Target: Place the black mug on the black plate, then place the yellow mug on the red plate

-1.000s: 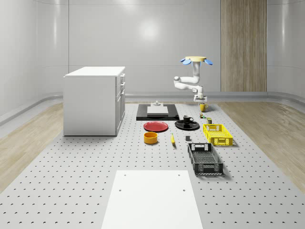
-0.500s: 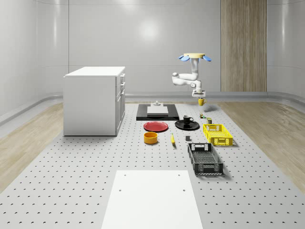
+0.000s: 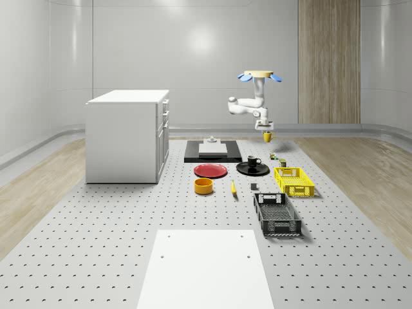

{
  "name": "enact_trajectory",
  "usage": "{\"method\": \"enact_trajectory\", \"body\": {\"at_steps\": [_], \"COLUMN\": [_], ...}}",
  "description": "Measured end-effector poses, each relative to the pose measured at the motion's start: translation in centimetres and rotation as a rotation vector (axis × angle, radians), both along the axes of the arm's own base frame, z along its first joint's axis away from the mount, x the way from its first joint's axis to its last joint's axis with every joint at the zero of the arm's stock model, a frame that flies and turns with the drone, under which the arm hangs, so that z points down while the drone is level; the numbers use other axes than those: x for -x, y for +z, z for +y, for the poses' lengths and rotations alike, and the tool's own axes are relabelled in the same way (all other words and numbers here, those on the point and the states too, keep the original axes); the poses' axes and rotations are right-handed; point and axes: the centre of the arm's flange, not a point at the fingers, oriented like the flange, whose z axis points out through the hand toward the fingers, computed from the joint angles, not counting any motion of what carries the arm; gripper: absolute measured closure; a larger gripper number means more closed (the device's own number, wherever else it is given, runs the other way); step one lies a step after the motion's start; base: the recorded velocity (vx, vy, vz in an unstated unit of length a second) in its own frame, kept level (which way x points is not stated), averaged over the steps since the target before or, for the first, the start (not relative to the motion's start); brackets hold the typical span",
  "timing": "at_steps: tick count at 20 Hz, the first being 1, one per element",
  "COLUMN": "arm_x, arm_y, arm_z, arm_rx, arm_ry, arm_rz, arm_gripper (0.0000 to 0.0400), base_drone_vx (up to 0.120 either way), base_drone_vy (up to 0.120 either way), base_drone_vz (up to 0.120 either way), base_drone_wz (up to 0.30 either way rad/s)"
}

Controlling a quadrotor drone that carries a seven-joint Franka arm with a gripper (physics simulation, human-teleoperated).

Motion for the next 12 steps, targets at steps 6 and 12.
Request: {"method": "enact_trajectory", "body": {"at_steps": [6,12], "arm_x": [0.00,0.00], "arm_y": [-0.03,-0.04], "arm_z": [0.00,0.00], "arm_rx": [0.000,0.000], "arm_ry": [0.000,0.000], "arm_rz": [0.000,0.000], "arm_gripper": [0.0290,0.0290], "base_drone_vx": [0.120,0.120], "base_drone_vy": [-0.120,-0.120], "base_drone_vz": [0.000,0.000], "base_drone_wz": [0.000,0.000]}}
